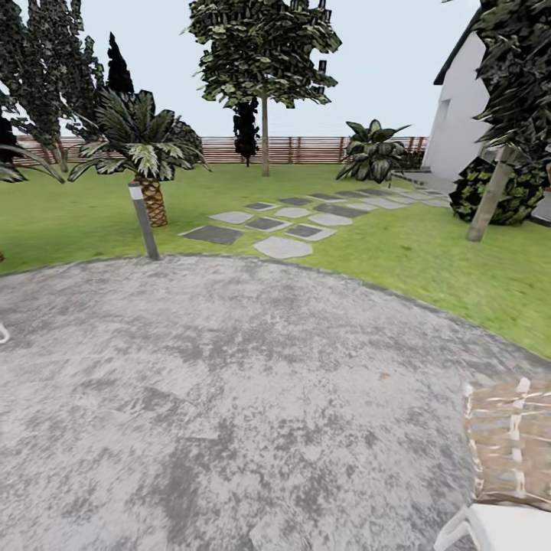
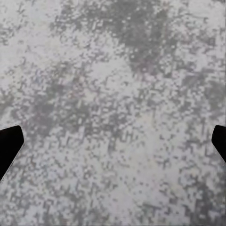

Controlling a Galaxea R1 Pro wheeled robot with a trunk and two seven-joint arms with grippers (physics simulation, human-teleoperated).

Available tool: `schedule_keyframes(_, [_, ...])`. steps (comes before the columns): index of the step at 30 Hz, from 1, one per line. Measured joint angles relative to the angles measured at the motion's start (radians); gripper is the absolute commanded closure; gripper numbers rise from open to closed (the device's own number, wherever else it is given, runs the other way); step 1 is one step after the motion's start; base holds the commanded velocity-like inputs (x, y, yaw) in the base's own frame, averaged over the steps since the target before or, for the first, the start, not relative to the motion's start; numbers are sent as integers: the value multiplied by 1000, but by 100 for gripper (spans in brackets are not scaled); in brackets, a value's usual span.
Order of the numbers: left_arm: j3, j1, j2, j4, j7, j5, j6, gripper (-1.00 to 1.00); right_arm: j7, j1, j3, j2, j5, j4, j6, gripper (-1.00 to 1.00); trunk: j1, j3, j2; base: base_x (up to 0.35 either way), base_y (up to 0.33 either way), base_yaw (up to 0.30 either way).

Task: In the garden, pick up the pesticide atomizer on the floor and spray pesticide onto both trees until each tree trunk is fully covered.

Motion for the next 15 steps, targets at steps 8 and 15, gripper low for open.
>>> schedule_keyframes(8, [0,0,0,0,0,0,0,-100,0,0,0,0,0,0,0,-100,0,0,0,340,41,24])
schedule_keyframes(15, [0,0,0,0,0,0,0,-100,0,0,0,0,0,0,0,-100,0,0,0,340,62,0])
